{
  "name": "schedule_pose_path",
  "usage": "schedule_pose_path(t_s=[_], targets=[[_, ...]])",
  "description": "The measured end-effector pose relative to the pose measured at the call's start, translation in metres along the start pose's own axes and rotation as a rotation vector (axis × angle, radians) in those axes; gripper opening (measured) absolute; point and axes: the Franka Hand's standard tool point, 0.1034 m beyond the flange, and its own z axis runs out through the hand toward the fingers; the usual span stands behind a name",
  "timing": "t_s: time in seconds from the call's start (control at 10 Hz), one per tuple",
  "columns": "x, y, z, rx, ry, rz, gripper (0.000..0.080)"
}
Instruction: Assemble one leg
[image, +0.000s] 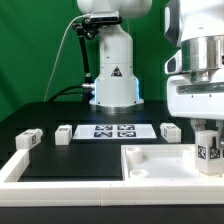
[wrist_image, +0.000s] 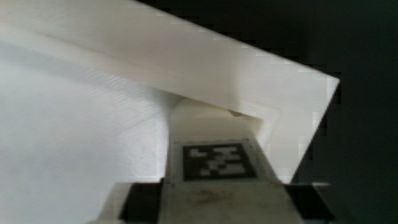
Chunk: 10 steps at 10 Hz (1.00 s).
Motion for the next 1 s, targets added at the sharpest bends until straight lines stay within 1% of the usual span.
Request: schedule_pose_path(t_s=[0.2, 0.4, 0.5, 0.6, 0.7, 0.8, 0.9, 1.0], targets=[[-0.0016, 0.0001, -0.0002, 0.001, -0.015, 0.212, 0.029], [-0.0014, -0.0001, -0.0001, 0.002, -0.016, 0.265, 0.029], [-0.0015, 0.0, 0.0001, 0.001, -0.016, 0.247, 0.039], [-0.0014, 0.0001, 0.0001, 0.002, -0.016, 0.201, 0.0528], [-0.0015, -0.0007, -0.0004, -0.001, -0.018, 0.148, 0.0611], [-0.0018, -0.0021, -0.001, -0.002, -0.017, 0.061, 0.0611], [-0.0011, -0.0037, -0.0015, 0.0, -0.011, -0.118, 0.0643], [-0.0006, -0.0059, -0.0018, 0.002, -0.009, -0.258, 0.0643]])
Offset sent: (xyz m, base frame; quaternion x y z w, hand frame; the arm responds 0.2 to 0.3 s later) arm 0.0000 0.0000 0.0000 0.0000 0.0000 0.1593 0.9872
